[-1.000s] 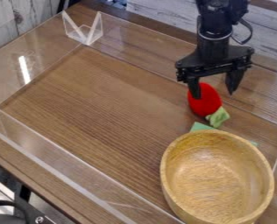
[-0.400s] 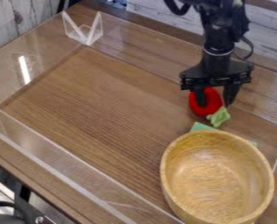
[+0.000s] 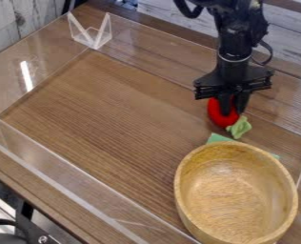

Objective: Move the red object to the left side of the table

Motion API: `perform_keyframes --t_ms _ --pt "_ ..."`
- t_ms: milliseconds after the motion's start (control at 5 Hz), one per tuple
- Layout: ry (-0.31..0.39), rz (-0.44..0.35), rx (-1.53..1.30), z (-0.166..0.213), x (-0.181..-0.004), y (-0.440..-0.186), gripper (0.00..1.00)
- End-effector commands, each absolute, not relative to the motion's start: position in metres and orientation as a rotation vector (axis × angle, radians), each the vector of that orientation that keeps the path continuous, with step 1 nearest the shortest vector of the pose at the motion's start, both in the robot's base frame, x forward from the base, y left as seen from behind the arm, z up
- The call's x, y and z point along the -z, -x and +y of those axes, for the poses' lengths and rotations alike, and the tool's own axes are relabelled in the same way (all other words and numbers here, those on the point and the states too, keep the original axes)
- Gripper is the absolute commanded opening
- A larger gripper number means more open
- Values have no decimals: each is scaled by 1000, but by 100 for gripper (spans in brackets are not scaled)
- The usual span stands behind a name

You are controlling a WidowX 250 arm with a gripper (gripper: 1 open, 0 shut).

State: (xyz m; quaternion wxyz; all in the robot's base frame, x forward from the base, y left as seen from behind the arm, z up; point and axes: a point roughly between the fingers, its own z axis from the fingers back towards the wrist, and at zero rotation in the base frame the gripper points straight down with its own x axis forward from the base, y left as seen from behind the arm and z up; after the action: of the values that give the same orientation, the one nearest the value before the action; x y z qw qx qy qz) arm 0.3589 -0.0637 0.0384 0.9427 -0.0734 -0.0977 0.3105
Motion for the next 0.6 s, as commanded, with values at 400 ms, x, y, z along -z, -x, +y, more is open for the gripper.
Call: perform_keyframes --t_ms 400 --pt "257 -305 -793 -17 -130 -366 0"
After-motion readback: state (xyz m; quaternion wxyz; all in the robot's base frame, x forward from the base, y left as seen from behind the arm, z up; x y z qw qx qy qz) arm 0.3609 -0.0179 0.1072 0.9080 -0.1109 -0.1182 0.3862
